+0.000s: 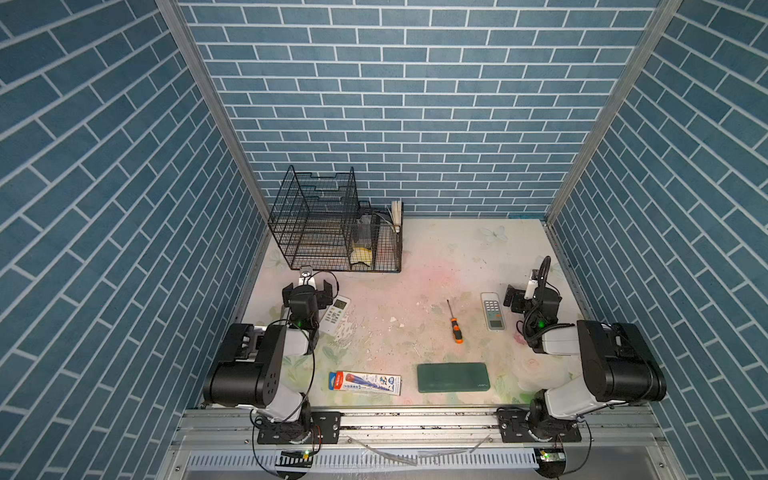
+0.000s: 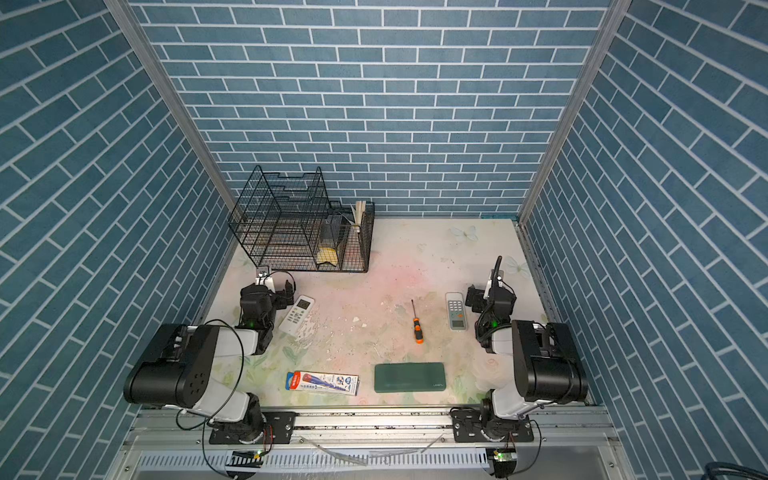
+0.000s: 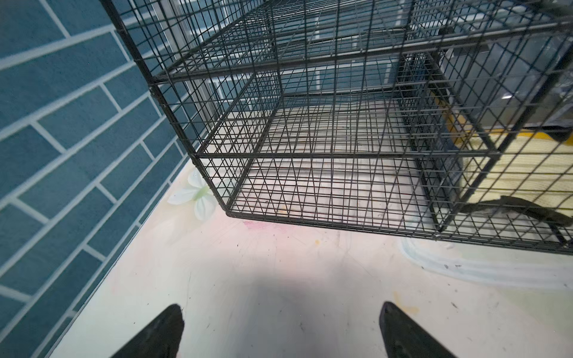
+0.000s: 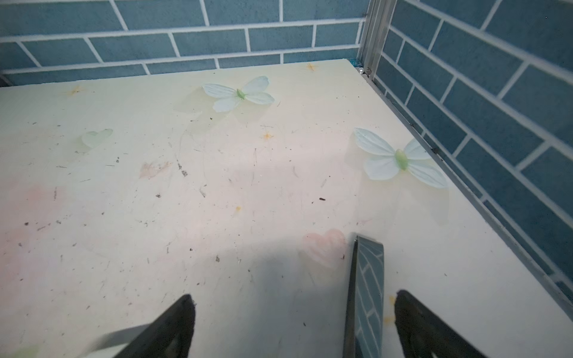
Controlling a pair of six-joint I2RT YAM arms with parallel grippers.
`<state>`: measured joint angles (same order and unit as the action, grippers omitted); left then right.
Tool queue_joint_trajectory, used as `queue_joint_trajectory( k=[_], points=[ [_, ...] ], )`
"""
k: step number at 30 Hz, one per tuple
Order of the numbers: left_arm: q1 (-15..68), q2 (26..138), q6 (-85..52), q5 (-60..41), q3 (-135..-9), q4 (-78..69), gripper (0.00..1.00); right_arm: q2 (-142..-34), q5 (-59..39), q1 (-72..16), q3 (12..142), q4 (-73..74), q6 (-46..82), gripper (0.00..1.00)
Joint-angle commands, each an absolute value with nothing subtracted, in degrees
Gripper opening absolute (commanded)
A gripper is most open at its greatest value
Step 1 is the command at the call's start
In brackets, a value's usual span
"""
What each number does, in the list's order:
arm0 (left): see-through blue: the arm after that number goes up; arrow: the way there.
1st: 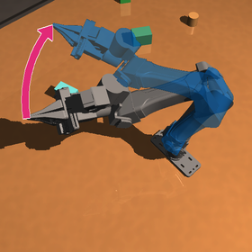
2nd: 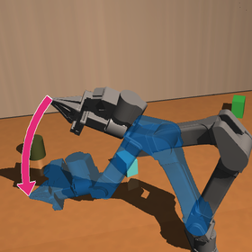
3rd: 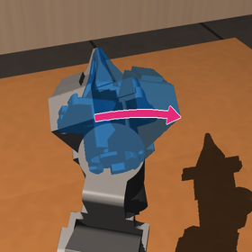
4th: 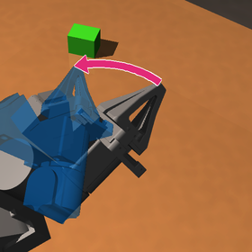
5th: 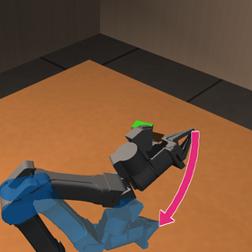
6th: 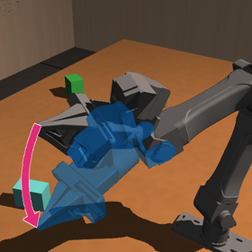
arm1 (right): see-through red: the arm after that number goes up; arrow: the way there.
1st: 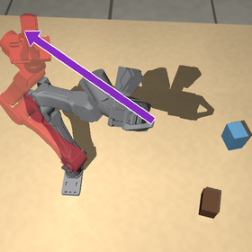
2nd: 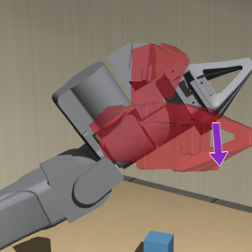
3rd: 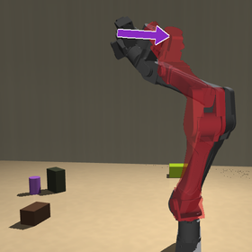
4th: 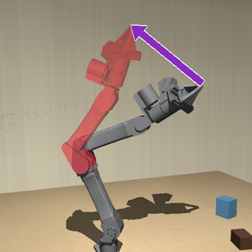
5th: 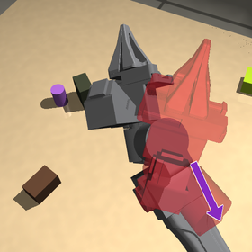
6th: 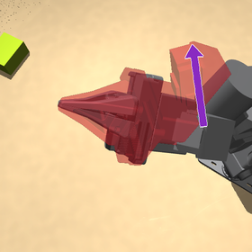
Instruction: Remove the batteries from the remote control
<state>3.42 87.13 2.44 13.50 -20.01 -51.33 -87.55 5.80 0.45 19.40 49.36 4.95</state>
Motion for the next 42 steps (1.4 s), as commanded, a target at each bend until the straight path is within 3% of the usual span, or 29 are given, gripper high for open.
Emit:
queue_joint_trajectory(
  k=[1,37,42],
  points=[
    [3.78,87.89,3.08,13.92,-21.11,-52.19,1.0,-88.31,6.5,0.76,21.75,51.15,2.55,0.99],
    [3.78,87.89,3.08,13.91,-21.06,-52.19,1.0,-88.32,6.39,0.79,21.88,50.95,2.77,0.99],
    [3.77,82.3,2.45,15.89,-19.74,-50.31,1.0,-85.66,7.77,0.8,21.97,48.97,2.88,0.99]
  ],
)
